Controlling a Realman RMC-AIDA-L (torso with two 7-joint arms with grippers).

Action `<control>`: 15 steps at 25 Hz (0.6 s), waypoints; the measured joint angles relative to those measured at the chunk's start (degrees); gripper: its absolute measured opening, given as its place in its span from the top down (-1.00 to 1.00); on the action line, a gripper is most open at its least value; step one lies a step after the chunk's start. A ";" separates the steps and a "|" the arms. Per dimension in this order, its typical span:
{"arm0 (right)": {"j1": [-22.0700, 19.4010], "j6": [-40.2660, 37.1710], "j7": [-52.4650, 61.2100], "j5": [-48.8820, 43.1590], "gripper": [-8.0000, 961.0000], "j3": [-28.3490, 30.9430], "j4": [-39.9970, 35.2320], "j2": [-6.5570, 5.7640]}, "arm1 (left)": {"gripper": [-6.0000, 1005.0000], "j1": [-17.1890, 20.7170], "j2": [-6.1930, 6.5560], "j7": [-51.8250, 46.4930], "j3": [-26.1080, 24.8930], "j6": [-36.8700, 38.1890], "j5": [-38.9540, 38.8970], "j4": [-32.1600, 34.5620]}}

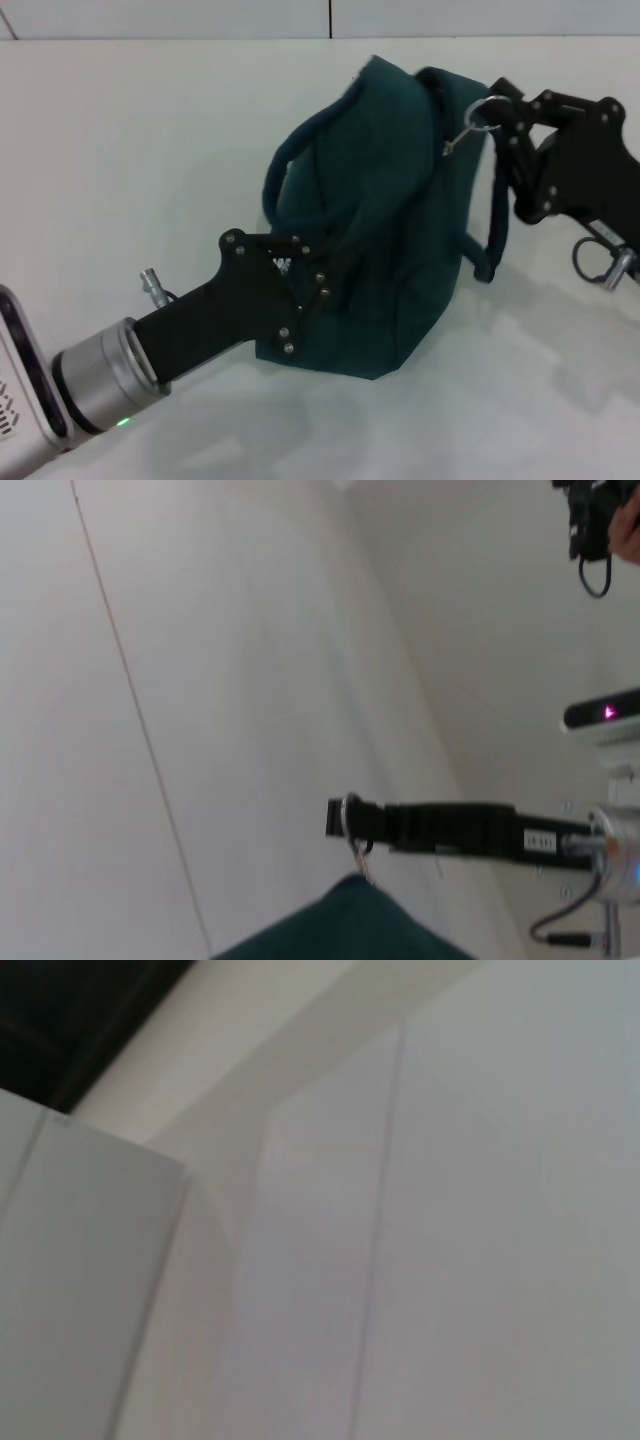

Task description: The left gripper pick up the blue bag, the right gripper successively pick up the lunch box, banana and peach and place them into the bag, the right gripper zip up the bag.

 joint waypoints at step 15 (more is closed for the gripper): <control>0.42 1.49 4.84 3.17 0.95 -0.02 2.95 0.00 | 0.91 3.46 0.29 -3.35 -0.40 -0.82 -3.00 5.34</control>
